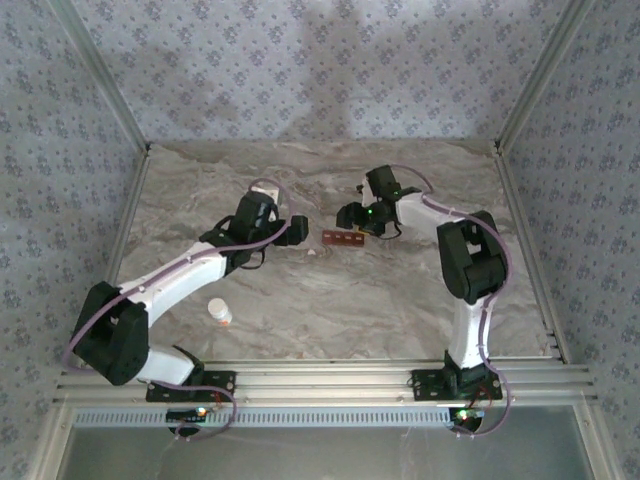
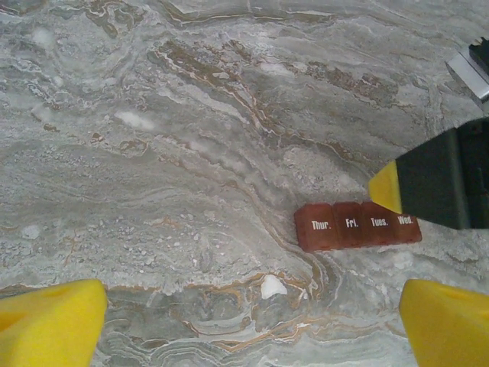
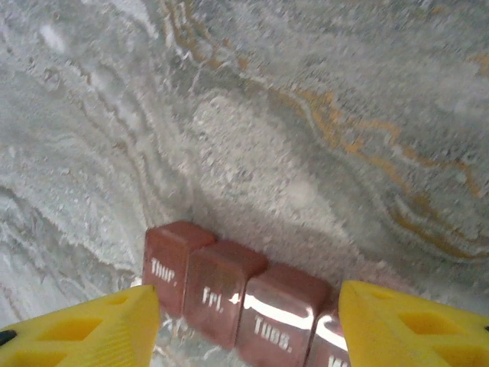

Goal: Sort the pills into containers

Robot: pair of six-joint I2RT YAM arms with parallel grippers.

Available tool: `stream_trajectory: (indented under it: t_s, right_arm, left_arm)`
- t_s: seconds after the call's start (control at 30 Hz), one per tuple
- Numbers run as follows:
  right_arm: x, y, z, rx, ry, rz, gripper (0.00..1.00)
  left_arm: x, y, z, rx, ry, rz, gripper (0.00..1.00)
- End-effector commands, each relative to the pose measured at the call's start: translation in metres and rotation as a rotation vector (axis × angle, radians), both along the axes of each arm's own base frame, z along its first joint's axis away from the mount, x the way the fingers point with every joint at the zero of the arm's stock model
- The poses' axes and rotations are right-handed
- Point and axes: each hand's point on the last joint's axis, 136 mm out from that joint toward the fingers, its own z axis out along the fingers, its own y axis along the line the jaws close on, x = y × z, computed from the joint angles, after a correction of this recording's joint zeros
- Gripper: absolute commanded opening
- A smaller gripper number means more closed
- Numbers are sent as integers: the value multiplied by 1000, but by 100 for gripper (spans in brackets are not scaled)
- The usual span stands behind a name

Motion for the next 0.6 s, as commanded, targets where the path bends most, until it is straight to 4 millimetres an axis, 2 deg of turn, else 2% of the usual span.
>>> stream_trajectory:
  t_s: [0.0,0.23,0.3,0.47,0.57]
  right_arm:
    - [-21,16,10,48,7,39,65]
    - [-66,39,5,73,41,101,64]
    - [-70,41,13,68,17,111,64]
    - [-56,27,34,28,-49,85,67]
    - [-34,20,42,13,-82,57,68]
  left_arm:
    - [-2,2,9,-12,-29,13,98]
    - [-6,4,6,-19,-30,17,98]
    - [-6,5,6,-22,-30,20,98]
    - [-7,5,5,-28,-26,23,98]
    - [-7,4,4,-35,-20,23,98]
